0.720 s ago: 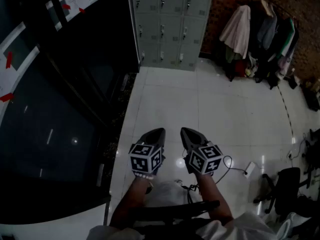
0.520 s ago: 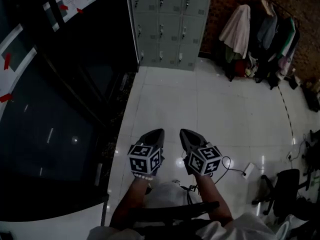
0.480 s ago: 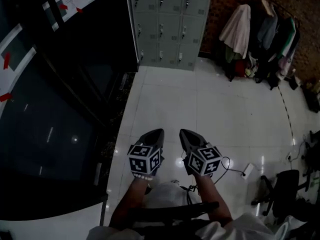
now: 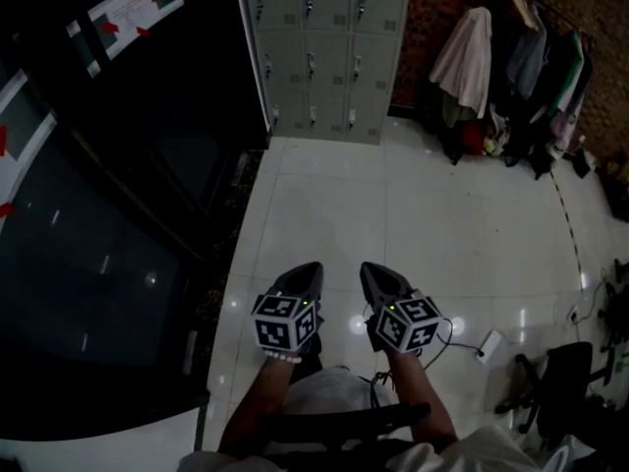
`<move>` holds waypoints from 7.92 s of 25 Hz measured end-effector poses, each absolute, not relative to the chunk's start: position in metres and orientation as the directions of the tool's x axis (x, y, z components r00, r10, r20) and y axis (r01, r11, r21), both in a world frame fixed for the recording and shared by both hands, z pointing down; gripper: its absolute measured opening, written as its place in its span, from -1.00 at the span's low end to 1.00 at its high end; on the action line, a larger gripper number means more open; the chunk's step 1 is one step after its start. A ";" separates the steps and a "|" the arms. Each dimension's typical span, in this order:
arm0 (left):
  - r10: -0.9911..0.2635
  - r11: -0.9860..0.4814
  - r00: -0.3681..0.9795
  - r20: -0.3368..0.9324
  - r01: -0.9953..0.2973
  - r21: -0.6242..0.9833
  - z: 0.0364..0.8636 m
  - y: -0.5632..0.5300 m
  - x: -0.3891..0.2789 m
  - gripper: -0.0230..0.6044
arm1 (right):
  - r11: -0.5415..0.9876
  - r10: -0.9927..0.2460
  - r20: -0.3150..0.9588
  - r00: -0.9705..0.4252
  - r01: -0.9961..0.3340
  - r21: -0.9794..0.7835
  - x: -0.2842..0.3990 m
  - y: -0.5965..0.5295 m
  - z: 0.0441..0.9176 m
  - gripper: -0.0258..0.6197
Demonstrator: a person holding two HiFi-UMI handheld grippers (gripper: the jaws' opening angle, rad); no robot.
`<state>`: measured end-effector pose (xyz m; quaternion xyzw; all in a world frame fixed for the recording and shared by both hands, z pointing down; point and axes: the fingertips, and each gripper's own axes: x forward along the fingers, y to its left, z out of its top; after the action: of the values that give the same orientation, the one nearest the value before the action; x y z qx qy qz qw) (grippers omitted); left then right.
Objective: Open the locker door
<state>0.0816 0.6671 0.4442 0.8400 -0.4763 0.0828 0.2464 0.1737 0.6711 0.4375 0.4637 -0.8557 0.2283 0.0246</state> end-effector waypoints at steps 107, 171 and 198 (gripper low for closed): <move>-0.626 -0.419 0.569 0.533 -0.822 0.387 0.628 -0.545 -0.067 -0.94 | 0.232 -0.746 0.586 -0.315 -0.949 -0.215 0.014 -0.657 0.753 -0.33; -0.501 -0.505 0.657 0.564 -0.751 0.426 0.632 -0.376 0.035 -0.94 | 0.021 -0.670 0.729 -0.142 -0.985 -0.172 0.182 -0.437 0.770 -0.70; -0.458 -0.548 0.662 0.593 -0.736 0.399 0.636 -0.389 0.068 -0.94 | -0.232 -0.650 0.759 0.039 -0.961 -0.149 0.332 -0.436 0.776 -0.90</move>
<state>0.0678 -0.3894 0.6358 0.8529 -0.3499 0.2152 0.3221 0.3322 -0.4358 0.7756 0.6902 -0.5838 0.3735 0.2082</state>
